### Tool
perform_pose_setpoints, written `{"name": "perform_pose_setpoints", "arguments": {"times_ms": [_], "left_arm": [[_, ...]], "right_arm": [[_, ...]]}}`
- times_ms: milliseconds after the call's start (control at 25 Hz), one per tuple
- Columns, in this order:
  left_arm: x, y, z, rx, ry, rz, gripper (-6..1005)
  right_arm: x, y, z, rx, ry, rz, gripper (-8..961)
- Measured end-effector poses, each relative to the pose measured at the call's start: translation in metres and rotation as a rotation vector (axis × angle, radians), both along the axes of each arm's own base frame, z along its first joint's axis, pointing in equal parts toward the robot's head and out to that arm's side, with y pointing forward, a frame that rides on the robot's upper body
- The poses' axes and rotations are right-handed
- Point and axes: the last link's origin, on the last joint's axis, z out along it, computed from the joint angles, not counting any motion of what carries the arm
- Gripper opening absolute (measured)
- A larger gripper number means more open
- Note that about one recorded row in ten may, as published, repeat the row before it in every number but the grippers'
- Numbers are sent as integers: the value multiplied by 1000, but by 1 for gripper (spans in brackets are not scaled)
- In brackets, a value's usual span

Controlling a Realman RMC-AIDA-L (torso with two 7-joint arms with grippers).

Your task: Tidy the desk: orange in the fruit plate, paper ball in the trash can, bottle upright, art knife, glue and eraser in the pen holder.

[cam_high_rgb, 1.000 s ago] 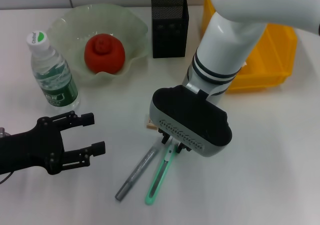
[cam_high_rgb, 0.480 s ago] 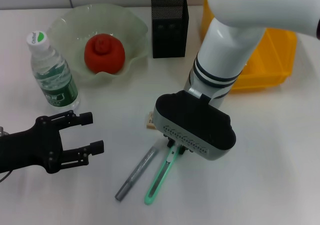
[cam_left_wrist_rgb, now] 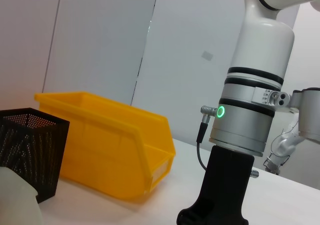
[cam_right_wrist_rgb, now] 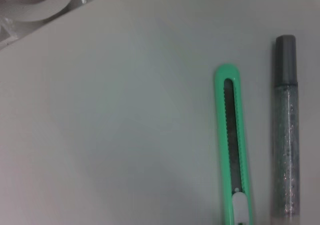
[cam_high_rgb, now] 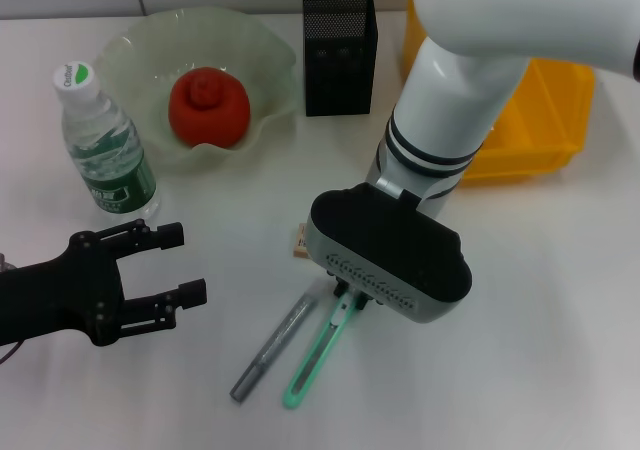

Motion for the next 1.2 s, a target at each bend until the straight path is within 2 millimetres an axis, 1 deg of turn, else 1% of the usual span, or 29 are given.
{"name": "perform_pose_setpoints", "arguments": {"times_ms": [200, 360, 400, 480, 640, 680, 840, 880, 920, 1040, 1080, 1200], "left_arm": [[0, 0, 0, 0, 0, 1, 762], [-1, 0, 3, 0, -1, 6, 761], [-1, -1, 4, 1, -1, 6, 760], [-2, -1, 7, 6, -2, 6, 760], [-3, -1, 11, 9, -3, 3, 758], [-3, -1, 13, 7, -5, -3, 758], [-2, -1, 15, 9, -12, -8, 757], [-2, 0, 15, 15, -15, -8, 757], [-2, 0, 15, 15, -15, -8, 756], [-2, 0, 15, 16, -13, -11, 755], [-2, -1, 15, 16, -12, -13, 755], [-2, -1, 13, 19, -5, -13, 754]], "right_arm": [[-2, -1, 1, 4, 11, -12, 184], [-5, -1, 12, 29, 11, -80, 179], [-5, -1, 12, 29, 11, -80, 179], [-7, 6, 25, 77, 39, -125, 179], [-8, 10, 33, 125, 61, -168, 179], [-7, 15, 39, 165, 77, -204, 179], [-4, 21, 46, 222, 100, -249, 179], [-3, 23, 50, 259, 116, -289, 179], [-3, 23, 50, 259, 116, -289, 179], [-1, 25, 53, 298, 126, -354, 179], [-1, 25, 55, 327, 133, -404, 179], [-2, 25, 55, 358, 139, -450, 179]]}}
